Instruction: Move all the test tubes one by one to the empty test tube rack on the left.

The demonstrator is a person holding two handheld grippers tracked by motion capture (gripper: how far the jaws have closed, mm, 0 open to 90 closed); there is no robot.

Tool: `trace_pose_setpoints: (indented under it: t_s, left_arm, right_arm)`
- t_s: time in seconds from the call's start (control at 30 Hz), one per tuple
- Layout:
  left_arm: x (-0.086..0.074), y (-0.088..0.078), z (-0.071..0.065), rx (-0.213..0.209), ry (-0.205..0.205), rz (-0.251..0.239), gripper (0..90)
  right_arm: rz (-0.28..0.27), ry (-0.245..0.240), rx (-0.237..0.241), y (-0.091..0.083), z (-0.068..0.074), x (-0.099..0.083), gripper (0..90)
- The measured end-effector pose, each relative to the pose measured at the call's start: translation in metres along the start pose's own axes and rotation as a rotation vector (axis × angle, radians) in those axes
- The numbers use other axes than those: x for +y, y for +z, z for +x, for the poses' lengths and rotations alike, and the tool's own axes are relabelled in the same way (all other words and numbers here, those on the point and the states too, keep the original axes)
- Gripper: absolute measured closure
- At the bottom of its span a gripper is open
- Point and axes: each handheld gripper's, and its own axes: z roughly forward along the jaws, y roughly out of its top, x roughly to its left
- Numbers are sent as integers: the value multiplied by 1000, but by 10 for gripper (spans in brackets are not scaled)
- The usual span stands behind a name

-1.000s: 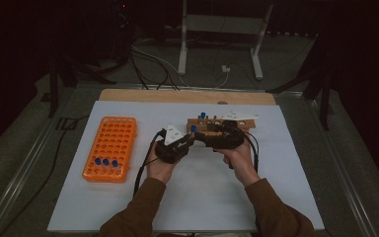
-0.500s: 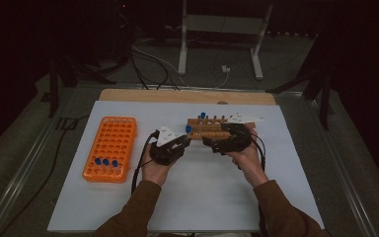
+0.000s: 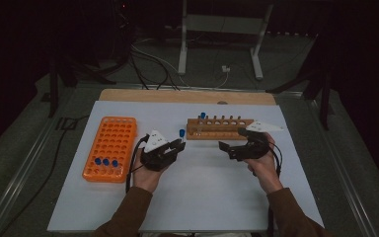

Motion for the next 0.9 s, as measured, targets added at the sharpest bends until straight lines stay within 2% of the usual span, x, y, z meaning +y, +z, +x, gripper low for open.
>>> trace_pose_setpoints:
  t_s: [0.3,0.53,0.9]
  left_arm:
    - [-7,-35,13,9,-11,-2,779]
    - [-5,-65,29,22,-19,-16,778]
    - [-6,-97,65,121,-45,-42,777]
  right_arm:
    - [-11,-17,-49,-23,-9,-17,0]
    - [-29,4,-64,-33,-14,-22,0]
    - [-39,7,-61,-36,-16,-23,0]
